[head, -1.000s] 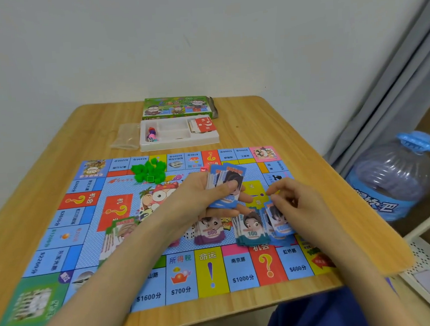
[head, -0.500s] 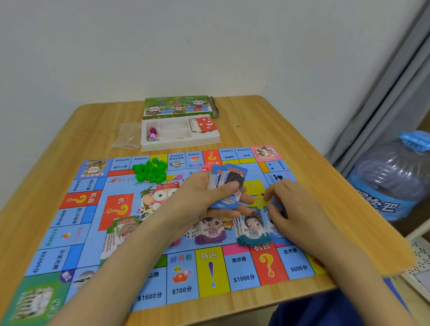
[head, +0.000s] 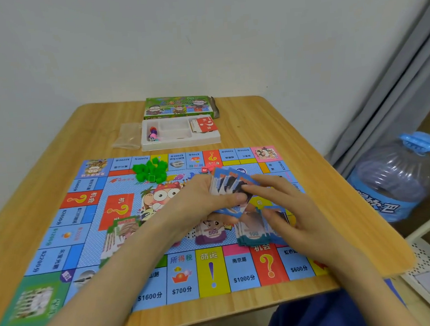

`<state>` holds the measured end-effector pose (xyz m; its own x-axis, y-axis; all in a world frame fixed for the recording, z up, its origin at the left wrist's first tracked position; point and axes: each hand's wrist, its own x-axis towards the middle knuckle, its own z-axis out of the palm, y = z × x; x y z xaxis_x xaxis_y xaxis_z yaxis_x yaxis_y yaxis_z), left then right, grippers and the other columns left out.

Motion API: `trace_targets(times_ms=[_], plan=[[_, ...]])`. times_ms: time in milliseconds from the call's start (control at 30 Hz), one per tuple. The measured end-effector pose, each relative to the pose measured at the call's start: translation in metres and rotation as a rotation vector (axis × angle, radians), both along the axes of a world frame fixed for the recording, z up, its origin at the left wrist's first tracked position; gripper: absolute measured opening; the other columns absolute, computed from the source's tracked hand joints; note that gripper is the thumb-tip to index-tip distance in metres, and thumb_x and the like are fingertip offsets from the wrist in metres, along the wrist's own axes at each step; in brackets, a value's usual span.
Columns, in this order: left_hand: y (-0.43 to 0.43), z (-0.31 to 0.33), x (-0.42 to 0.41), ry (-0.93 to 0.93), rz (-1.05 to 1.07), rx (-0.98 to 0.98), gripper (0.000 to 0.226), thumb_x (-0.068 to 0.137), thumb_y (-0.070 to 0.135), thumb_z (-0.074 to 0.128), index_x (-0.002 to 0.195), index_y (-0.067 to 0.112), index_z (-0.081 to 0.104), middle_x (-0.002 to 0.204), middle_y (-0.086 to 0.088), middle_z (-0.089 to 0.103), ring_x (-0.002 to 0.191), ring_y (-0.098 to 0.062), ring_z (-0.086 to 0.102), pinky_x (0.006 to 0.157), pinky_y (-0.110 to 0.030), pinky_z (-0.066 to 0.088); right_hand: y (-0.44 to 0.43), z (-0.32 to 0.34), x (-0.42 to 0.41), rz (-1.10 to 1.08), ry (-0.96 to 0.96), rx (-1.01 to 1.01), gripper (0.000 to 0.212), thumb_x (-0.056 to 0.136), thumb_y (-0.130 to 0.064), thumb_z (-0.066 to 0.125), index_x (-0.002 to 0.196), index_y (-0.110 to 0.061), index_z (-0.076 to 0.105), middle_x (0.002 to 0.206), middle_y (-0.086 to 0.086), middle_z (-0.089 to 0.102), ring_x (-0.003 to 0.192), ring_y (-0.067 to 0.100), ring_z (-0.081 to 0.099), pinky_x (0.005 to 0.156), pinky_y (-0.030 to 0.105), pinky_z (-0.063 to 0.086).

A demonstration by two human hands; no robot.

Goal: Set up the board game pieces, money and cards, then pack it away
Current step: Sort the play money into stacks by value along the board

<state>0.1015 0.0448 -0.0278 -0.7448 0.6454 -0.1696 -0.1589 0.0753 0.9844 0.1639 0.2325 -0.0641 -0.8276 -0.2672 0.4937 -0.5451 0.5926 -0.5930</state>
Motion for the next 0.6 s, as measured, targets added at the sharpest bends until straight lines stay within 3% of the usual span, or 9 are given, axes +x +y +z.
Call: trace_targets(times_ms=[67,167,367,467,600], plan=[[0.000,0.000,0.001,-0.027,0.011,0.018,0.021,0.077,0.021,0.065,0.098,0.015,0.064,0.085,-0.005,0.075,0.076,-0.025,0.073,0.060,-0.023,0.059,0.000,0.000,0.000,-0.025,0.018,-0.004,0.040,0.090,-0.026,0.045,0.129,-0.032,0.050,0.132,-0.030,0.044,0.127,-0.003,0.040,0.099,0.009,0.033],[0.002,0.001,0.002,-0.087,0.031,0.066,0.014,0.091,0.019,0.054,0.099,0.014,0.064,0.085,-0.008,0.075,0.074,-0.022,0.073,0.057,-0.020,0.057,0.000,0.001,-0.001,-0.084,0.057,-0.021,0.033,0.090,-0.023,0.044,0.121,-0.028,0.056,0.127,-0.025,0.050,0.122,-0.009,0.044,0.097,0.006,0.032],[0.001,0.001,0.001,-0.076,0.030,0.063,0.011,0.092,0.012,0.054,0.098,0.014,0.064,0.084,-0.005,0.075,0.075,-0.021,0.073,0.058,-0.020,0.056,0.001,0.002,-0.002,-0.190,0.121,-0.087,0.022,0.090,-0.030,0.049,0.106,-0.024,0.063,0.108,-0.020,0.061,0.105,-0.008,0.056,0.087,0.007,0.041],[0.000,0.002,0.001,-0.087,0.032,0.070,0.009,0.092,0.012,0.054,0.096,0.012,0.063,0.082,-0.004,0.075,0.072,-0.019,0.073,0.055,-0.018,0.055,0.002,0.007,0.000,-0.289,0.149,-0.223,0.014,0.087,-0.034,0.055,0.087,-0.025,0.065,0.086,-0.019,0.068,0.088,-0.003,0.063,0.076,0.008,0.045],[-0.001,0.002,0.001,-0.099,0.033,0.091,0.012,0.092,0.011,0.053,0.098,0.005,0.063,0.085,-0.007,0.075,0.072,-0.020,0.073,0.055,-0.018,0.056,0.001,0.013,0.004,-0.428,0.004,-0.512,0.028,0.082,-0.036,0.060,0.067,-0.013,0.063,0.071,-0.009,0.069,0.069,0.004,0.065,0.060,0.015,0.050]])
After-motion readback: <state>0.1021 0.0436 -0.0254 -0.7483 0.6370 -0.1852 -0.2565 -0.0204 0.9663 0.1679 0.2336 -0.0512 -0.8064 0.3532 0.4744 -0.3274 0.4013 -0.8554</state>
